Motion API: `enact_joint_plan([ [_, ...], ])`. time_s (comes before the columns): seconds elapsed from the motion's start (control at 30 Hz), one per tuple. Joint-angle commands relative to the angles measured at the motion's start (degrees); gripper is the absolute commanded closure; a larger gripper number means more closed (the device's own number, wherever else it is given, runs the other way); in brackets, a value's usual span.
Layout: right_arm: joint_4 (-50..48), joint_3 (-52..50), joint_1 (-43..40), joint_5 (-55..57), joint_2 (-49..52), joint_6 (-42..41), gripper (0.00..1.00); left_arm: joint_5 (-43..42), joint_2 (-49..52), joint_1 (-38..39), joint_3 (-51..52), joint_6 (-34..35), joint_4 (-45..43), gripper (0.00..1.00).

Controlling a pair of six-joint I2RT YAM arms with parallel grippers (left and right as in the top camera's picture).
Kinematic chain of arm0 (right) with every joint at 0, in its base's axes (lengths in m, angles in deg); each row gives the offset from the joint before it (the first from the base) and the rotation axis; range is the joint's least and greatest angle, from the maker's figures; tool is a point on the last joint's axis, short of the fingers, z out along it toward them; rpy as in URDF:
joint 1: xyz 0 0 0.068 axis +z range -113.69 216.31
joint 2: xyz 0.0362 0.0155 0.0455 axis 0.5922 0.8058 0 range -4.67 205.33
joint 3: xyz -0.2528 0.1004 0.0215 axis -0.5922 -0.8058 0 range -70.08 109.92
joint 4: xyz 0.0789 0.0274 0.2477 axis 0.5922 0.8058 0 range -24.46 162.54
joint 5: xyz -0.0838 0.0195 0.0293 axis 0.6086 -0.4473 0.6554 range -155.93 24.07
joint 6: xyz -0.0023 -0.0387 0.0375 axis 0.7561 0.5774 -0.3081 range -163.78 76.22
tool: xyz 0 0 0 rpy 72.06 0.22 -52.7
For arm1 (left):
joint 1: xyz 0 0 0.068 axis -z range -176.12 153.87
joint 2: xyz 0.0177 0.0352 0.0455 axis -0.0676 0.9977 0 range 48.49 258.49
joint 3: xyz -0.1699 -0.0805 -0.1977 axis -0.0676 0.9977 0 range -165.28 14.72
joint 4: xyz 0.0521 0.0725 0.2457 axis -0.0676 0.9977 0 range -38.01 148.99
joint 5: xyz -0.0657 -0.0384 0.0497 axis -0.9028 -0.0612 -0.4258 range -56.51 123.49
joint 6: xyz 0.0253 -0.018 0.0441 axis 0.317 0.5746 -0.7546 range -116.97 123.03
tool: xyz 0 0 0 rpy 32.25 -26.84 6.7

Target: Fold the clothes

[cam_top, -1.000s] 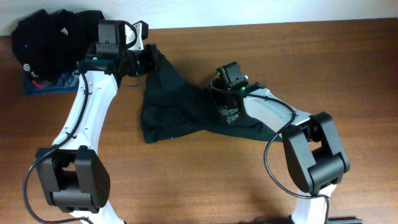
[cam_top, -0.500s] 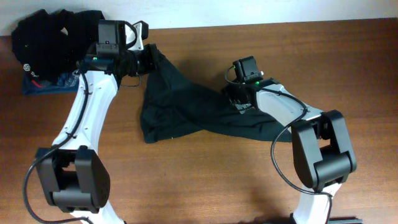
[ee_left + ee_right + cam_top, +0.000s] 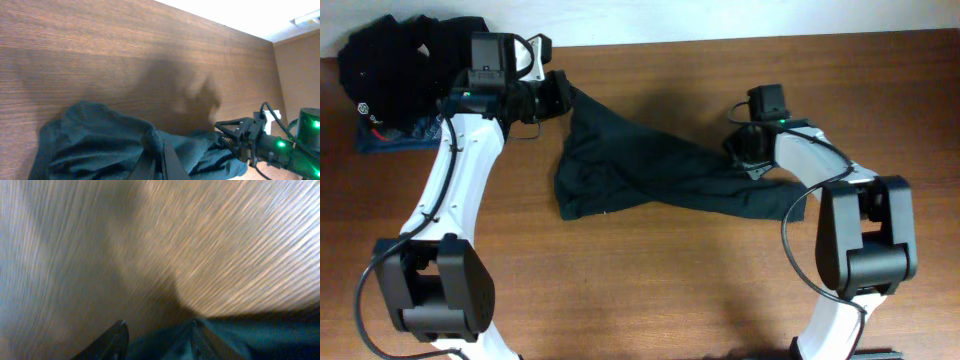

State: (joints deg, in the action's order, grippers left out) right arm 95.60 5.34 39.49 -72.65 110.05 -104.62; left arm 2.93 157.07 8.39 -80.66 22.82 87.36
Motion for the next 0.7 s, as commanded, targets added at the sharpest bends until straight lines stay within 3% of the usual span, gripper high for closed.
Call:
enact_joint_plan([
  [0.0,0.61,-0.44,-1.42,-0.22,0.2,4.85,0.55,0.68,-1.79,-1.01,-1.29,0.31,-0.11,0.99],
  [0.27,1.05,-0.42,-2.75,-0.59,0.2,8.76,0.54,1.11,-1.77,-0.98,-1.29,0.31,-0.09,0.99],
  [0.4,-0.85,-0.42,-2.82,-14.99,0.17,9.35,0.52,1.11,-1.77,-0.98,-1.29,0.31,-0.09,0.99],
  [0.5,-7.91,-0.24,-2.82,-29.57,0.04,11.13,0.43,1.11,-1.77,-0.98,-1.29,0.31,-0.07,0.99],
  [0.67,-6.93,2.36,-2.93,-30.32,-1.07,14.16,0.34,1.09,-1.77,-0.98,-1.29,0.31,0.35,0.99],
])
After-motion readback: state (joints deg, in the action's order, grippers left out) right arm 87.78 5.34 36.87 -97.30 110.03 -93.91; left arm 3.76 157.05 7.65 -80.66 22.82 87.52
